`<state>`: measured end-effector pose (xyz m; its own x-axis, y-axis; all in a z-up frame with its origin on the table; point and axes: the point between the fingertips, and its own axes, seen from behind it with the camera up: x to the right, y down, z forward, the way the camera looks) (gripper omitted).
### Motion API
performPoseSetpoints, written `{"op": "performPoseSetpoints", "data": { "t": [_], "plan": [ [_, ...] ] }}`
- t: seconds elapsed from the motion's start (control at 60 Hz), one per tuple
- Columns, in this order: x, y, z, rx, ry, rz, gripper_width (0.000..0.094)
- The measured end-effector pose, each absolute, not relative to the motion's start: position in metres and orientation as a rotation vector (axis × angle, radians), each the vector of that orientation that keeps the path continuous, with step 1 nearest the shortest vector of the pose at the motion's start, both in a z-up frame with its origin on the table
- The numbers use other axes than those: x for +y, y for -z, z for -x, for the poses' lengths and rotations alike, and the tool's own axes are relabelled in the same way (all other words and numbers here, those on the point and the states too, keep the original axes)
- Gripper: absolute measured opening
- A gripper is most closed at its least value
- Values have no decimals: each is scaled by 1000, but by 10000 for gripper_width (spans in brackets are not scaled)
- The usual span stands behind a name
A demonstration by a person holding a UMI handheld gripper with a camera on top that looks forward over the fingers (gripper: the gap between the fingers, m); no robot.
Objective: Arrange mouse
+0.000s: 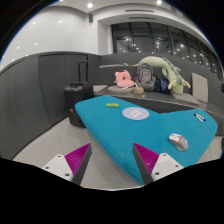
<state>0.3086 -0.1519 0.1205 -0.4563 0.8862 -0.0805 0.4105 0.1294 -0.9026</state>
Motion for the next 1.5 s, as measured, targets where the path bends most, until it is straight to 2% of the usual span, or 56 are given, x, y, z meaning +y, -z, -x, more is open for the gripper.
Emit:
{"op": "performPoseSetpoints", "data": {
  "t": [0.733, 1.35, 1.5],
  "plan": [
    [97, -38, -228, -1652, -952, 1519, 851],
    [126, 9, -101, -1664, -882, 1508, 863],
    [128, 10, -70, -1651, -882, 1551, 856]
  ]
}}
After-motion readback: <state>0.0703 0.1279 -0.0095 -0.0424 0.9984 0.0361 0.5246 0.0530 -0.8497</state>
